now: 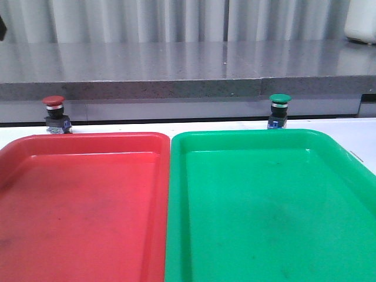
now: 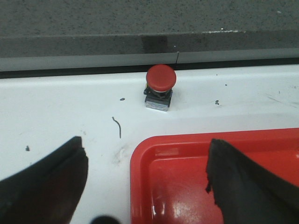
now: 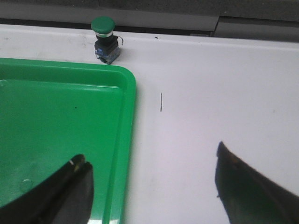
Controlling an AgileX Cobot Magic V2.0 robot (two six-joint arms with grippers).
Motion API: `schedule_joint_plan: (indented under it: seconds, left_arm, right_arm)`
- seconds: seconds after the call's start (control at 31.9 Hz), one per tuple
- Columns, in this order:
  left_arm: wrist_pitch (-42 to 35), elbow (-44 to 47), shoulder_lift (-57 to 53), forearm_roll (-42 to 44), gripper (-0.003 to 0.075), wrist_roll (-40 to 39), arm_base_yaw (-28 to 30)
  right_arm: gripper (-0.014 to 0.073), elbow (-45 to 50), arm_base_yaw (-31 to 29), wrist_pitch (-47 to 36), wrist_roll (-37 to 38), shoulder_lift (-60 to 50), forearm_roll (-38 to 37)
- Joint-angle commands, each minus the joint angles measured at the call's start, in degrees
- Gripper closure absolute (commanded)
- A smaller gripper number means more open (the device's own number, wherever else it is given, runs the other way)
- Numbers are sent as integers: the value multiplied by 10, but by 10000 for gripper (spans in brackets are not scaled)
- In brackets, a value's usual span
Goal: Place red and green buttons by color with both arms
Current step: 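Lower the left gripper onto the red-capped button and close it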
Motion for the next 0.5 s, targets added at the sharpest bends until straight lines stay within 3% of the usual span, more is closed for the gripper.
schedule_joint_plan:
  seconds: [0.0, 0.47]
  left_arm:
    - [-36, -57, 38, 0, 209, 1, -13]
    - [-39, -197, 220, 7, 209, 1, -21]
  right_arm:
    - [32, -18, -2, -44, -7, 0, -5]
    - [31, -18, -2, -44, -7, 0, -5]
